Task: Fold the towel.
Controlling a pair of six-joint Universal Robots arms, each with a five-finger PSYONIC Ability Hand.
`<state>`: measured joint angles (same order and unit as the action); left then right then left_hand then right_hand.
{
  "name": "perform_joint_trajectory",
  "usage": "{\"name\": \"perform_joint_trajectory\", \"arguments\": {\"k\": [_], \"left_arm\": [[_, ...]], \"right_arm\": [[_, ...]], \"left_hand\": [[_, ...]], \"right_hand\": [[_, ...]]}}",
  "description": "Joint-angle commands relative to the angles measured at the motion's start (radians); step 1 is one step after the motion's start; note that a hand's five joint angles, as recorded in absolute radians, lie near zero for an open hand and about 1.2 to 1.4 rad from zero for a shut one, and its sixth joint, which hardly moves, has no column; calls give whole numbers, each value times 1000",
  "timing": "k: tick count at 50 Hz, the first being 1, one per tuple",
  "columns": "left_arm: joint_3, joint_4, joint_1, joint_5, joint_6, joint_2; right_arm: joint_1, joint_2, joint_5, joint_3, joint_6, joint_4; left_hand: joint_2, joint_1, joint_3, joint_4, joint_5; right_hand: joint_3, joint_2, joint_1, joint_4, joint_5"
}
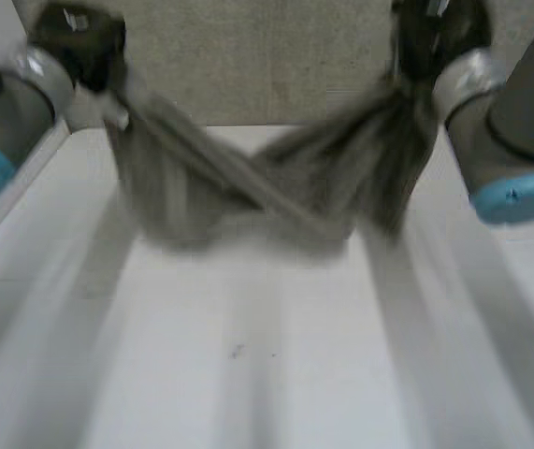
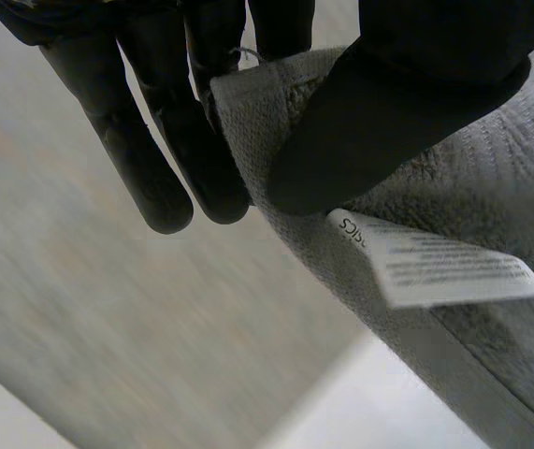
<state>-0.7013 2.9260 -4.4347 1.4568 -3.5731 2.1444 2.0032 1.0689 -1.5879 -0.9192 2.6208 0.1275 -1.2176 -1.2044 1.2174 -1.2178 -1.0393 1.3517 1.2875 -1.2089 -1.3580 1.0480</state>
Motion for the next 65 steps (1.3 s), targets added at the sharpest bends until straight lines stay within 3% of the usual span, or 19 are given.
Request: {"name": "perform_joint_trajectory", "arguments": {"k": [1,7,13,18,27,31,38,47,49,50,51,52,53,57,61,65], "left_arm": [[395,15,-12,-1,212,22],[312,-61,-58,-3,240,17],[37,-142,-103,-18,234,11],[-295,-75,-107,-62,209,18],[-647,22,-103,-104,50,-9],[-783,24,-98,-104,-12,-76],[-914,10,-91,-102,-24,-186],[-1122,-18,-98,-107,-52,-449],[-1152,-16,-97,-113,-70,-475],[-1171,-16,-92,-122,-93,-492],[-1184,-13,-89,-133,-122,-504],[-1184,-13,-89,-133,-122,-505],[-1182,-8,-84,-142,-150,-511],[-1092,-4,-54,-168,-194,-506],[-977,2,3,-171,-168,-469],[-774,5,80,-162,-104,-313]], "right_arm": [[-20,140,-9,-85,4,373],[-24,144,-1,-153,4,307],[-101,109,45,-233,1,95],[-144,-12,48,-279,-4,-173],[-178,-70,59,-362,5,-255],[-176,-50,56,-388,5,-259],[-172,52,55,-441,5,-262],[-182,204,65,-533,-7,-373],[-184,237,69,-546,-8,-393],[-185,262,74,-559,-8,-397],[-184,281,85,-572,-7,-397],[-184,281,85,-572,-7,-397],[-182,289,98,-584,-8,-399],[-182,289,118,-602,-8,-396],[-176,281,120,-612,-5,-387],[-173,261,117,-633,-2,-341]], "left_hand": [[-179,-192,179,-178,-182],[-179,-192,179,-178,-182],[-179,-192,179,-178,-182],[-179,-192,179,-178,-182],[-179,-192,179,-178,-182],[-179,-192,179,-178,-182],[-179,-192,179,-178,-182],[-179,-192,179,-178,-182],[-82,-95,82,-82,-86],[269,256,-269,270,266],[782,768,-781,782,778],[787,774,-787,787,783],[941,928,-941,941,937],[972,959,-972,972,968],[978,964,-977,978,974],[966,953,-966,966,962]], "right_hand": [[45,109,-187,-38,174],[45,109,-187,-38,174],[45,109,-187,-38,174],[45,109,-187,-38,174],[45,109,-187,-38,174],[45,109,-187,-38,174],[45,109,-187,-38,174],[45,109,-187,-38,174],[45,109,-187,-38,174],[45,109,-187,-38,174],[45,109,-187,-38,174],[45,109,-187,-38,174],[45,109,-187,-38,174],[45,109,-187,-38,174],[45,109,-187,-38,174],[45,109,-187,-38,174]]}}
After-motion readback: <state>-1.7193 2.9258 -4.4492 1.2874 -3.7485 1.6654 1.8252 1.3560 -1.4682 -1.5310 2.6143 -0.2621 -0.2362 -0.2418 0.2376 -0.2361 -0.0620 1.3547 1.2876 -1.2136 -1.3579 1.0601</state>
